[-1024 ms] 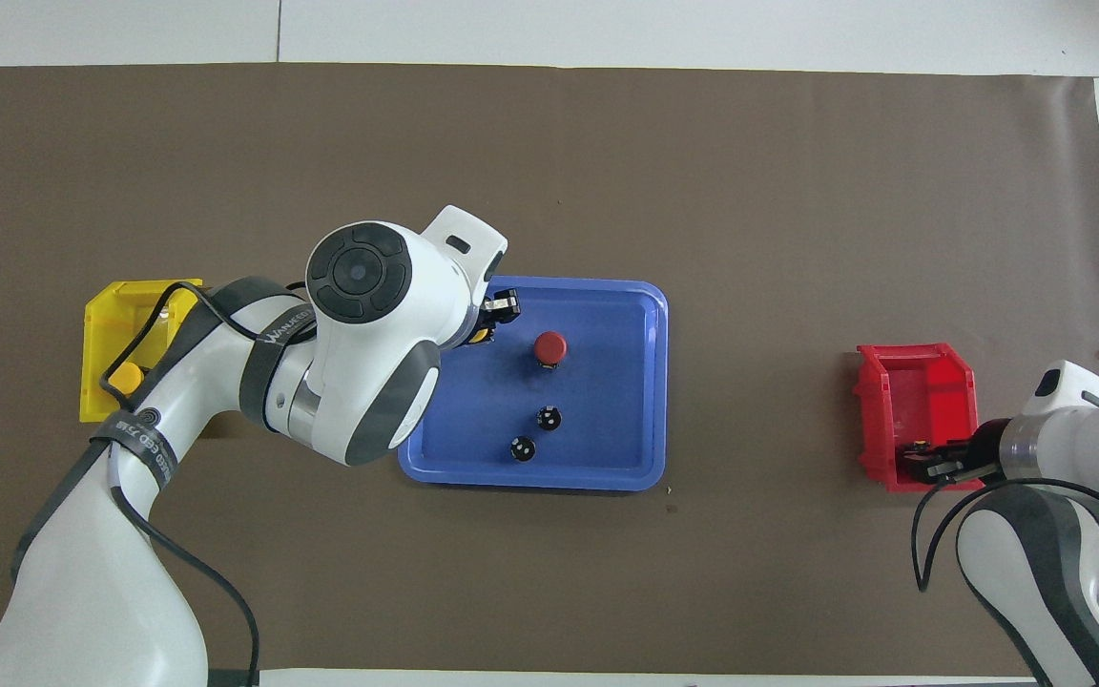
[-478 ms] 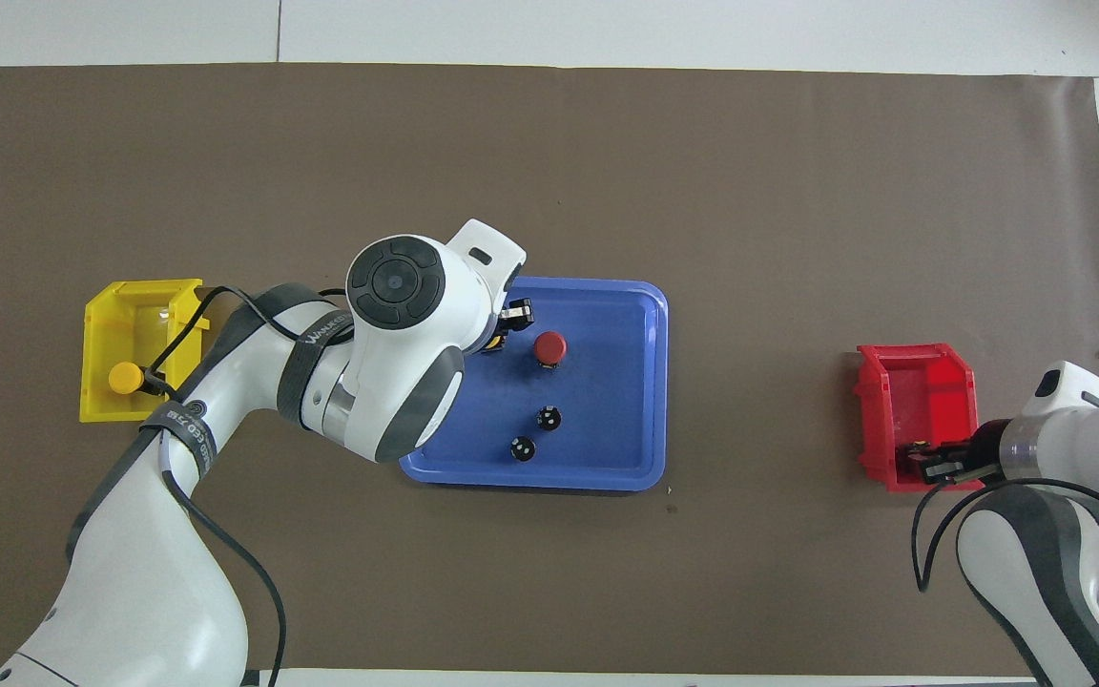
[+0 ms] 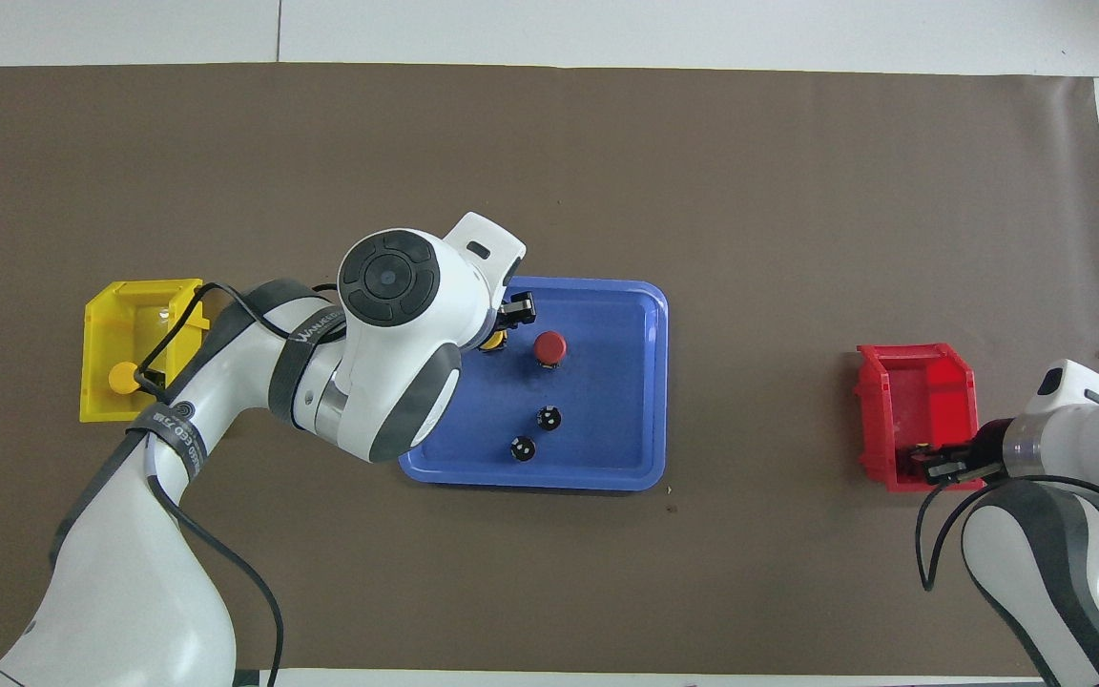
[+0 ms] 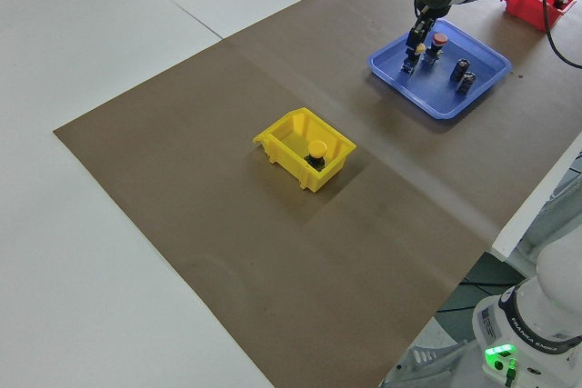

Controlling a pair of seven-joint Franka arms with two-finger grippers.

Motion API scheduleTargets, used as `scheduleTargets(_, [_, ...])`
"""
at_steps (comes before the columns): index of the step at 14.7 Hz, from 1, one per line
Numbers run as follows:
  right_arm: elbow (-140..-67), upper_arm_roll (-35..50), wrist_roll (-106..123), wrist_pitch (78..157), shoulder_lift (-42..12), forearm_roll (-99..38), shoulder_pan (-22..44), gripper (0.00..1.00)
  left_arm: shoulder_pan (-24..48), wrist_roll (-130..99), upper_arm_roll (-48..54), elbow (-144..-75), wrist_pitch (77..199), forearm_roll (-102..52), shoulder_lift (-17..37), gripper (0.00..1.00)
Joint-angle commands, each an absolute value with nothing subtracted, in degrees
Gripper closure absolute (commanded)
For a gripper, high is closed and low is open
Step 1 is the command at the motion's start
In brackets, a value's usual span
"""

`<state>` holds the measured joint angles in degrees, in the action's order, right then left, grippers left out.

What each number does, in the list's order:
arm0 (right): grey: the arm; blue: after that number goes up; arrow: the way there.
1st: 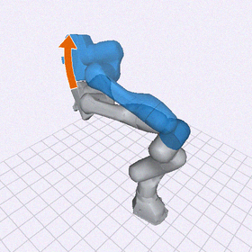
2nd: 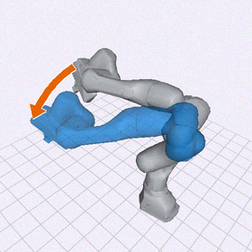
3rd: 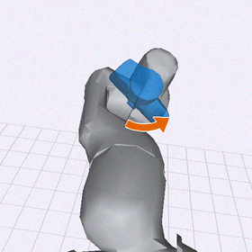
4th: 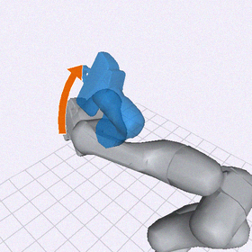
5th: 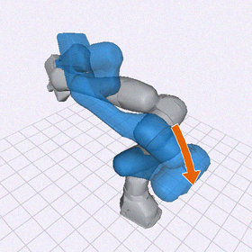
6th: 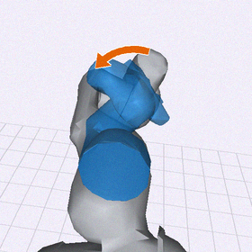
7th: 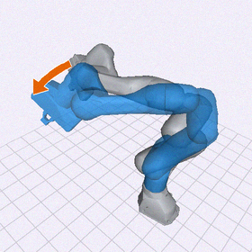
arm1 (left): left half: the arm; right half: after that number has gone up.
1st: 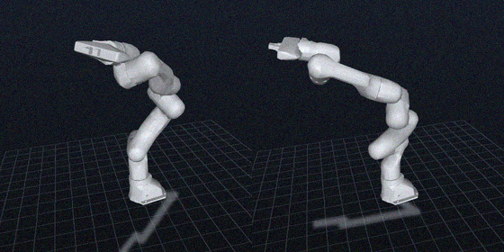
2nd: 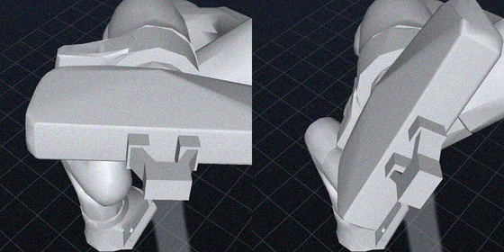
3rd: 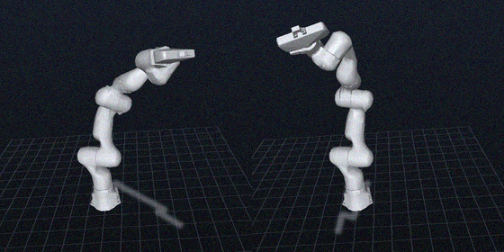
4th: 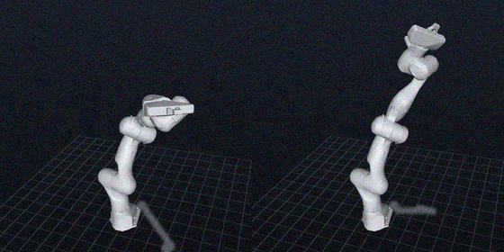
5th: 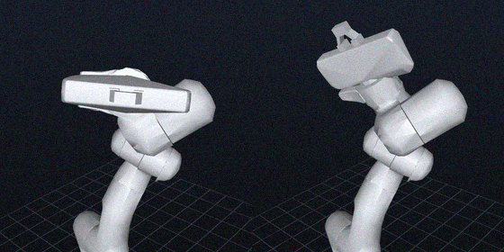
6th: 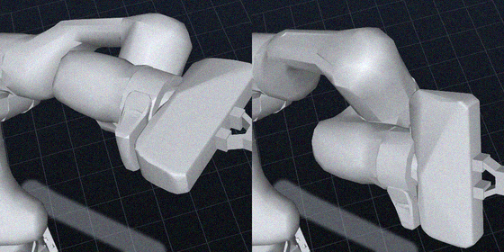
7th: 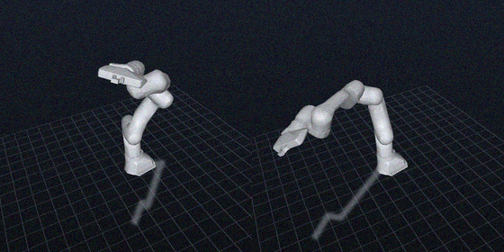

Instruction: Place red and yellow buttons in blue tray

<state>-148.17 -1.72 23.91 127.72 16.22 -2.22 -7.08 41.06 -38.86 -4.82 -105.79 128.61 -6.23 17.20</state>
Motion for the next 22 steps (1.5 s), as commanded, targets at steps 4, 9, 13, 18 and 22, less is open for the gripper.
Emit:
scheduleTargets(4, [-135.6, -0.9, 24.1, 115.9, 12.6, -2.8, -7.6, 0.71, 37.1, -34.3, -6.8, -100.8, 114.6, -4.9, 10.9, 0.00])
scheduleTargets(9, [-118.3, 0.4, 12.3, 104.4, 8.0, -3.1, -0.3, 0.70, 23.6, -10.7, -6.8, -100.4, 102.6, -4.9, 2.8, 0.00])
scheduleTargets(13, [-104.4, 0.5, -6.8, 104.1, -1.8, -4.1, 13.4, 0.70, 17.1, -0.9, -7.1, -96.4, 93.5, -2.6, -1.0, 0.00])
scheduleTargets(18, [-98.0, 0.5, -19.5, 114.0, -13.3, -7.3, 23.6, 0.70, 11.2, 10.4, -7.0, -93.6, 88.2, -0.2, -2.8, 0.00])
scheduleTargets(22, [-100.4, 0.6, -19.1, 117.7, -16.1, -7.2, 26.3, 0.70, 9.3, 11.6, -7.0, -93.7, 89.6, 0.5, -2.7, 0.00])
